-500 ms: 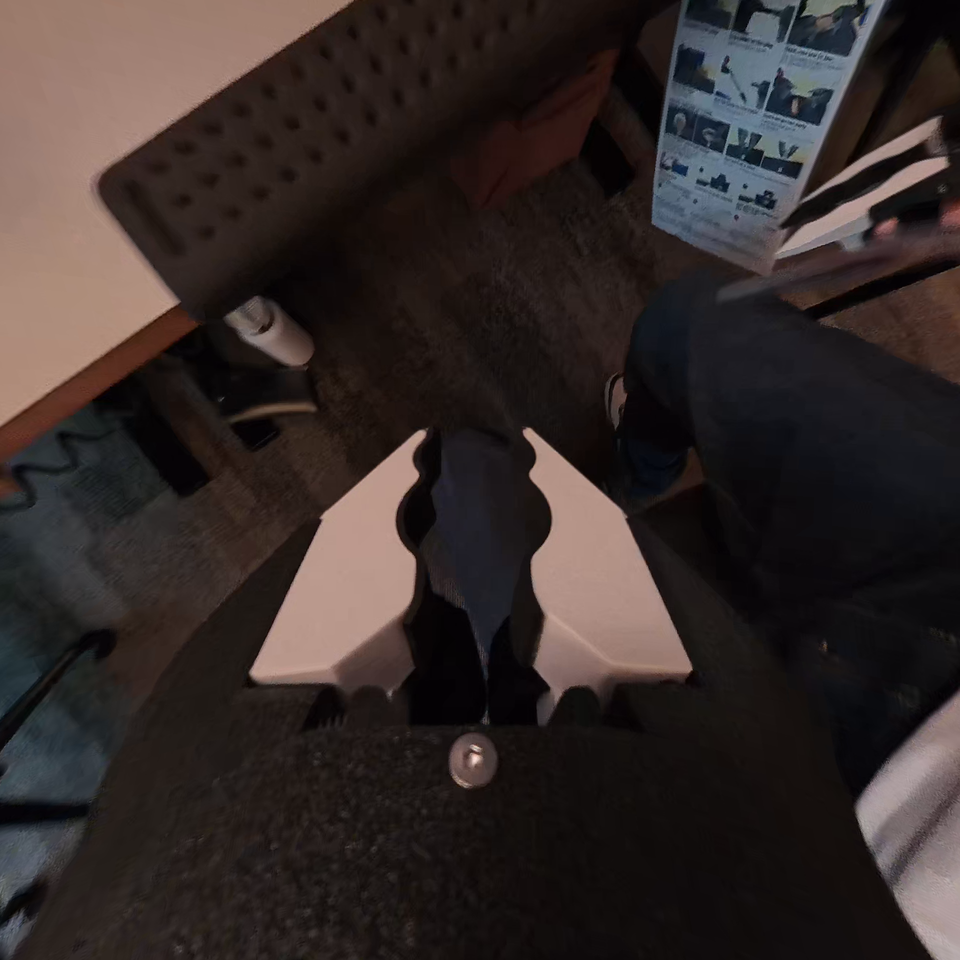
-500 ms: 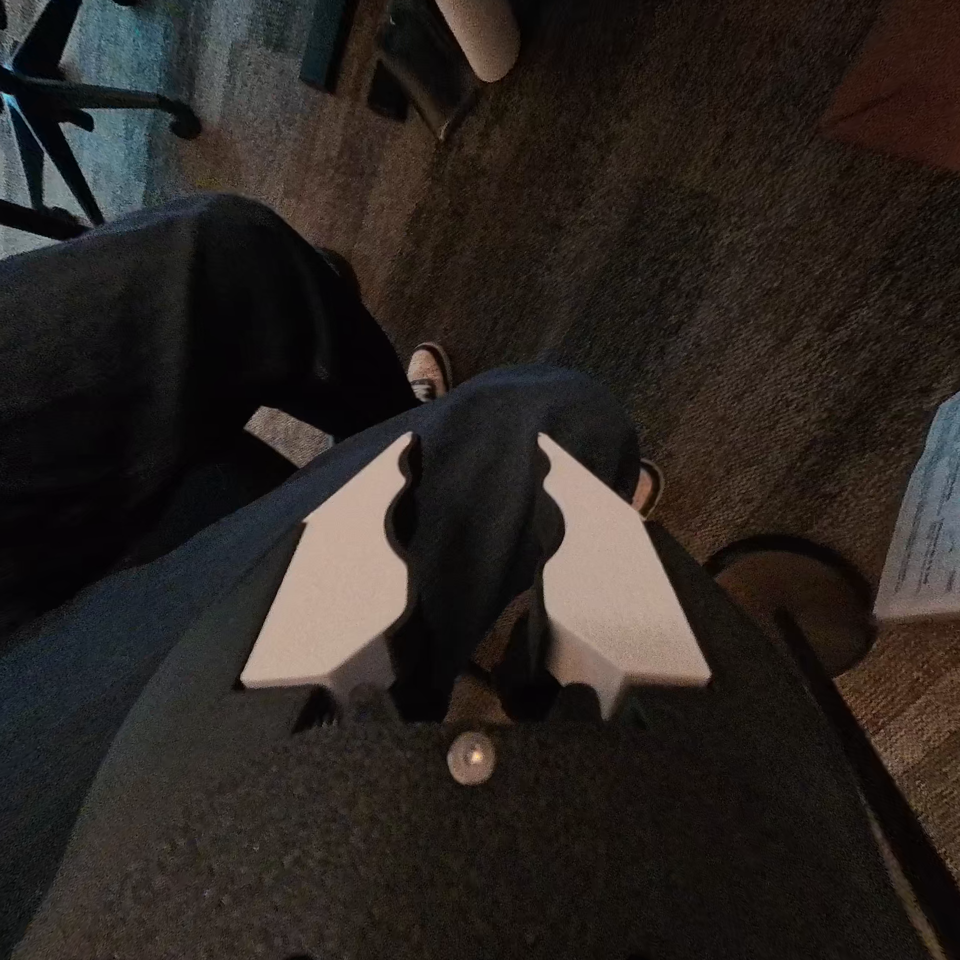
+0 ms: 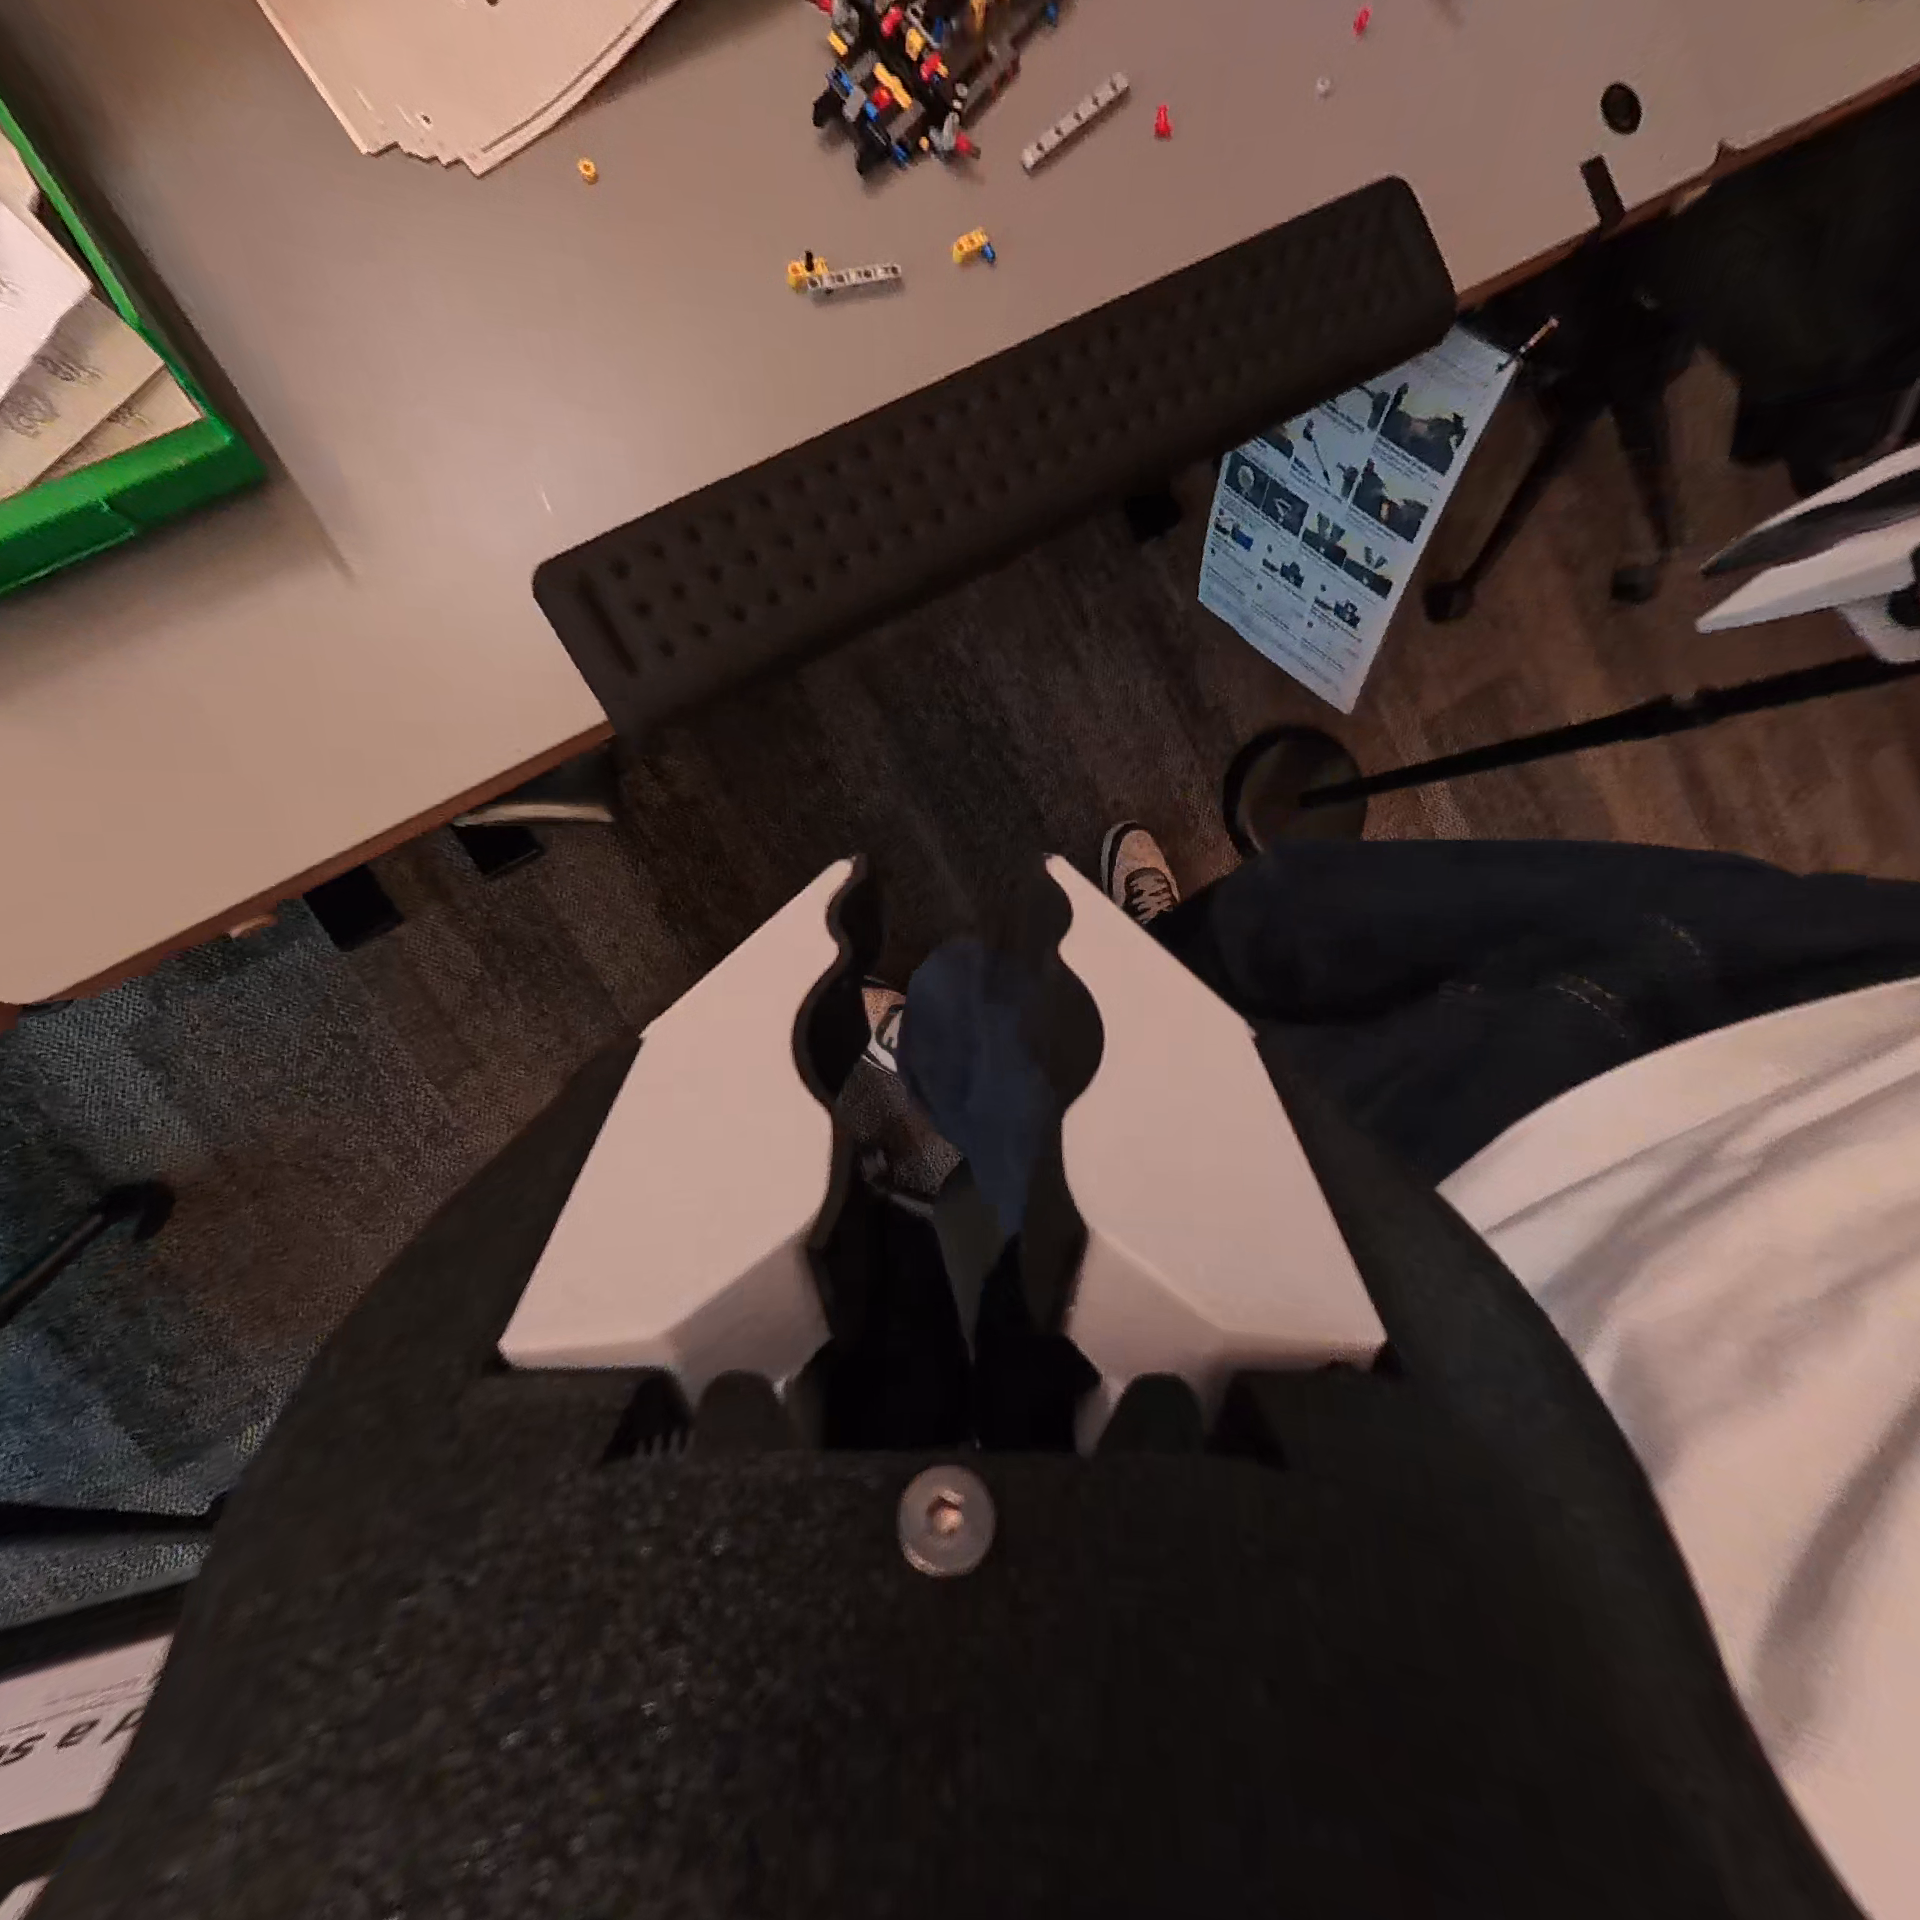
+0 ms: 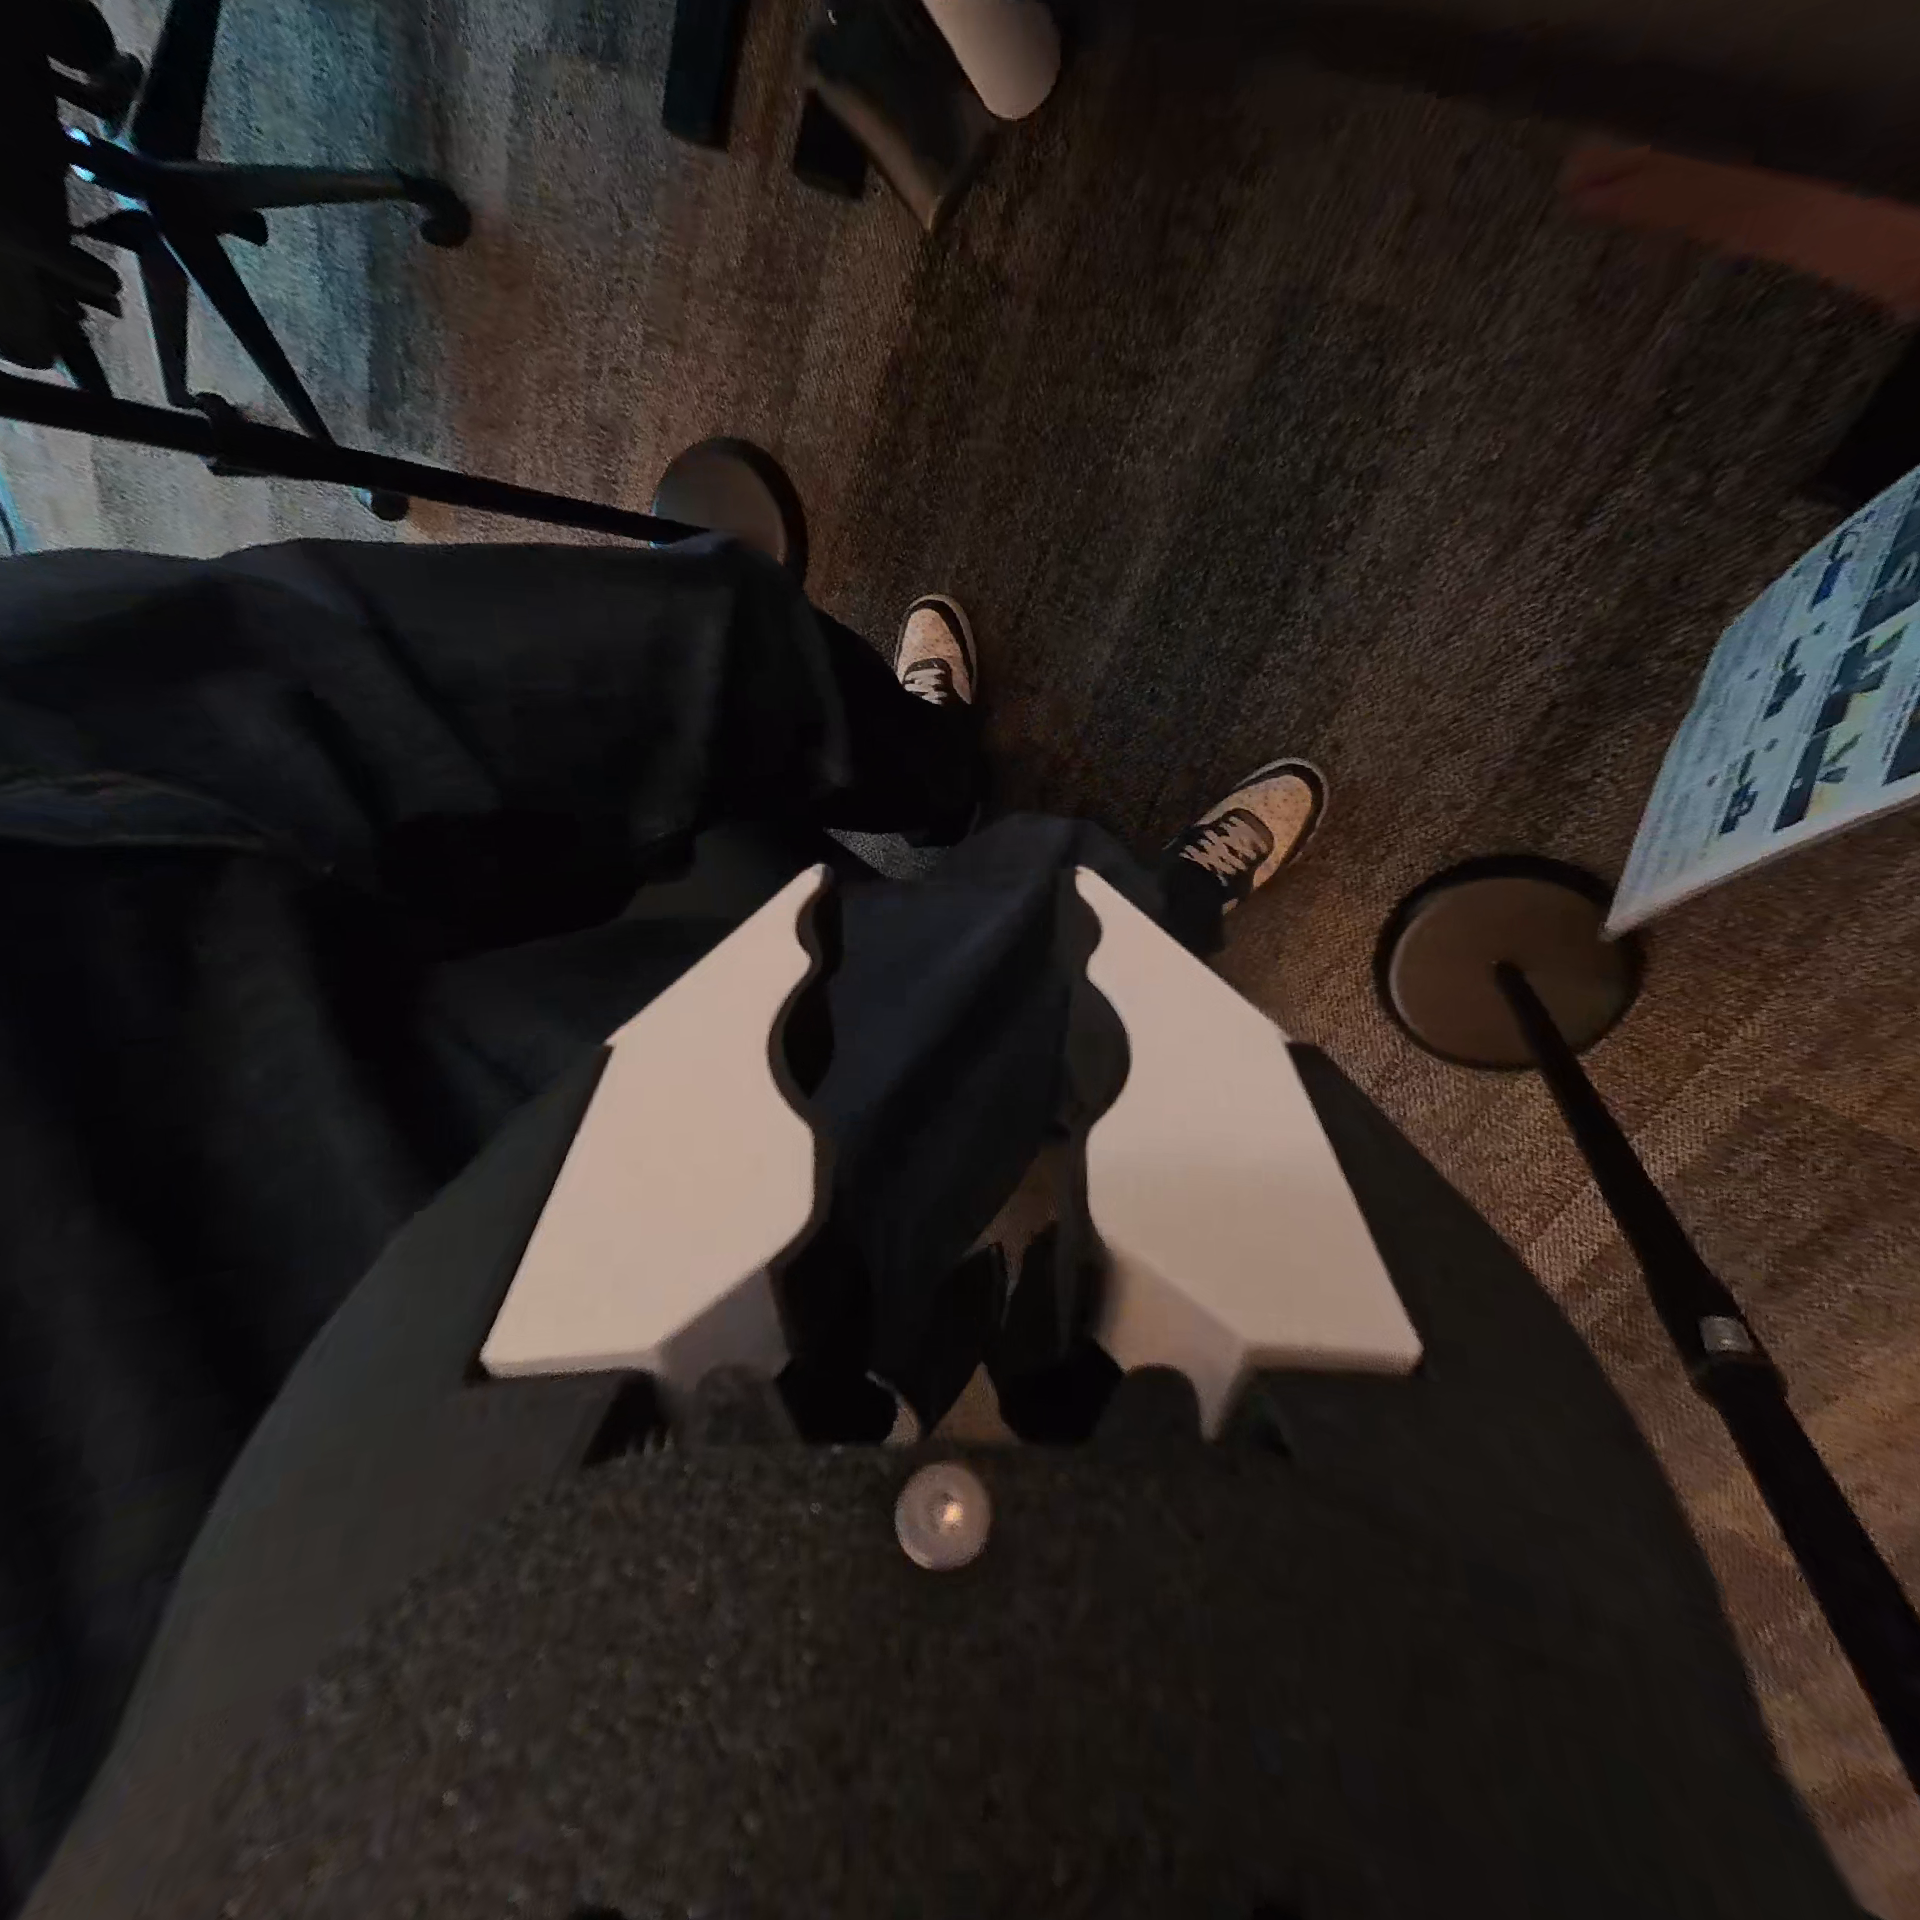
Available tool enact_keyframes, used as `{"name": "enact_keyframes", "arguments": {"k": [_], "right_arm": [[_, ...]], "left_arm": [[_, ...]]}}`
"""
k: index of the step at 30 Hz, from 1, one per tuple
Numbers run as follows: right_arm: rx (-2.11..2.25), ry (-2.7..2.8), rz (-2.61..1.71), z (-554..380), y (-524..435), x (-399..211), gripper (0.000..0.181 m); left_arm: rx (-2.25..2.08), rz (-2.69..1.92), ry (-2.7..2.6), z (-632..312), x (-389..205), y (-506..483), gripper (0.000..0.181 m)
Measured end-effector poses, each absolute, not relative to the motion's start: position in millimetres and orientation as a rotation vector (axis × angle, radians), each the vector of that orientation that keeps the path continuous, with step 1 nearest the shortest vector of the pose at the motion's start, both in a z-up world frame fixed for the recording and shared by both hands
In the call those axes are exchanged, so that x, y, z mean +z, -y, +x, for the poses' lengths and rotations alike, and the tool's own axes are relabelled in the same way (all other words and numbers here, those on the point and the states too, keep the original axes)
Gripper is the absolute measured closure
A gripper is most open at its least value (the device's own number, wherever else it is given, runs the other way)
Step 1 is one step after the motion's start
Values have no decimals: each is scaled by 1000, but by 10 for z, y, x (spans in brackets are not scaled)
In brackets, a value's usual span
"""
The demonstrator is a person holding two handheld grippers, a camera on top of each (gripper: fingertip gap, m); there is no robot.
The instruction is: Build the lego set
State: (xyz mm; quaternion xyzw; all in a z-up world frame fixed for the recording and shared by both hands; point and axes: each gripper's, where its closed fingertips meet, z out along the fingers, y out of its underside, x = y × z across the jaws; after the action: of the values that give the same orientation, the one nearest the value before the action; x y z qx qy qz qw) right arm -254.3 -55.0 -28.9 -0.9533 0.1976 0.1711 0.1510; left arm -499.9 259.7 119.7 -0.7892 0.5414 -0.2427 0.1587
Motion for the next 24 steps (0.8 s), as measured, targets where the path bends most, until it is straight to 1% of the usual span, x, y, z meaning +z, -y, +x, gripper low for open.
{"name": "enact_keyframes", "arguments": {"k": [8, 12, 15, 19, 24], "right_arm": [[485, -650, -2725, -2459, 543, -248, 139], [378, -831, -2675, -2464, 902, -236, 139], [257, -1097, -2534, -2603, 1398, -202, 139], [107, -1525, -2287, -3202, 2319, -255, 139], [-47, -1995, -1974, -4544, 3236, -374, 140]], "left_arm": [[-650, -2218, -1663, -4758, 1161, -2690, 156], [-715, -2166, -1816, -4346, 1162, -2593, 157], [-758, -2007, -2096, -3880, 1166, -2378, 157], [-686, -1663, -2517, -3289, 1061, -2054, 157], [-610, -1267, -2877, -2765, 928, -1493, 157]]}}
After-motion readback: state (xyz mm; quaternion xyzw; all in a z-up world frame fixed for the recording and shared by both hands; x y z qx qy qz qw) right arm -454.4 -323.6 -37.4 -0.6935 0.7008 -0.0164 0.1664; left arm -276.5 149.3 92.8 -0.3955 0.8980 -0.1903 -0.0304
